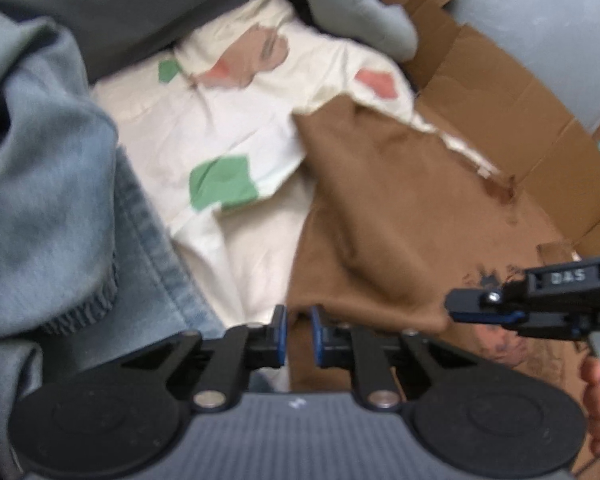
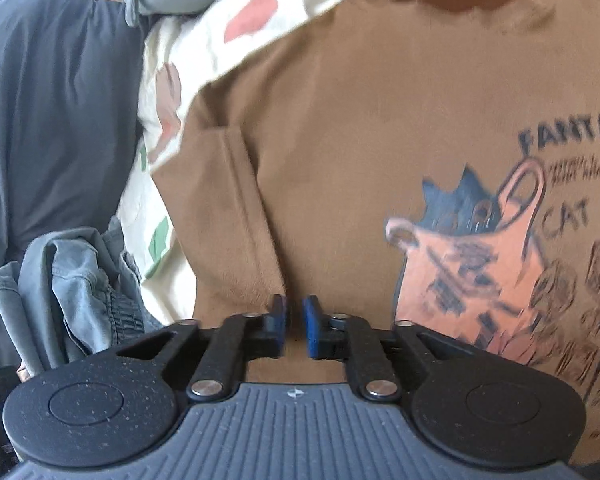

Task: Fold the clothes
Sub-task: 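Open both tools and release the folded side, then move the right tool to the folded edge and close on it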

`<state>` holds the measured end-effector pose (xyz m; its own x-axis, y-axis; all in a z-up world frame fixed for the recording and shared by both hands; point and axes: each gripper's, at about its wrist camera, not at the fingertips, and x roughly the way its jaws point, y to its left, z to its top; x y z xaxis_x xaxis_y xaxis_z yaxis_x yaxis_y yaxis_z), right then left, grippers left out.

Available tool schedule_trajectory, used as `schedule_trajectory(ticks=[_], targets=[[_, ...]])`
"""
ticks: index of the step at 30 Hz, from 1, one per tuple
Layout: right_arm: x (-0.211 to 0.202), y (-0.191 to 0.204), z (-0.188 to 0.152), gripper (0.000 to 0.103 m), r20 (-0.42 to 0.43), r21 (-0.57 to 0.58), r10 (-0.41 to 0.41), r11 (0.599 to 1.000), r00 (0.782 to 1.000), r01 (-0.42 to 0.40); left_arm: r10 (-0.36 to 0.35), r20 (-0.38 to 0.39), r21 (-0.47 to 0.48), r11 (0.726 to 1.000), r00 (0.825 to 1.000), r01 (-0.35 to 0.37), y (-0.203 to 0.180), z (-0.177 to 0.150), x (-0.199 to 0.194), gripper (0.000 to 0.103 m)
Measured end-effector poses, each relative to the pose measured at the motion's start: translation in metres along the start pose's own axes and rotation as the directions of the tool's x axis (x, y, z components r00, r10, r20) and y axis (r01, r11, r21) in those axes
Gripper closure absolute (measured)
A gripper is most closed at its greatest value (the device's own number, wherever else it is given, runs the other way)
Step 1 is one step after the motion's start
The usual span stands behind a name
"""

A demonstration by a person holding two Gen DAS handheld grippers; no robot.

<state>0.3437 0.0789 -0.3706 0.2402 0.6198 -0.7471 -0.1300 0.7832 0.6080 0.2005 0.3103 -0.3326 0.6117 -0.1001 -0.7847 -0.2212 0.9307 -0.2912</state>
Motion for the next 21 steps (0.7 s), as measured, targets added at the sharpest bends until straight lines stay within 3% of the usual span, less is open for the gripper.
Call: schedule_trajectory(ticks=[1,8,21], targets=[[-0.002,0.000,0.003,0.075,0.015,-0.013,0.003,1.000,1.000,-0.003,-0.003,0.010,0.000,1.000,1.000,0.003,-0.001,0.004,-0.002,0.089],[0.009,0.009,0.039,0.074,0.074,-0.115,0.023,0.993,0.997,-0.014,0.008,0.070,0.010,1.000,0.997,-0.009,-0.008,0.029,-0.001,0.090],[0.059,0.040,0.083,0.074,0.090,-0.259,0.032,0.966,0.995,-0.007,0.074,0.107,-0.051,0.996,0.991,-0.069,0.013,0.033,-0.004,0.089]])
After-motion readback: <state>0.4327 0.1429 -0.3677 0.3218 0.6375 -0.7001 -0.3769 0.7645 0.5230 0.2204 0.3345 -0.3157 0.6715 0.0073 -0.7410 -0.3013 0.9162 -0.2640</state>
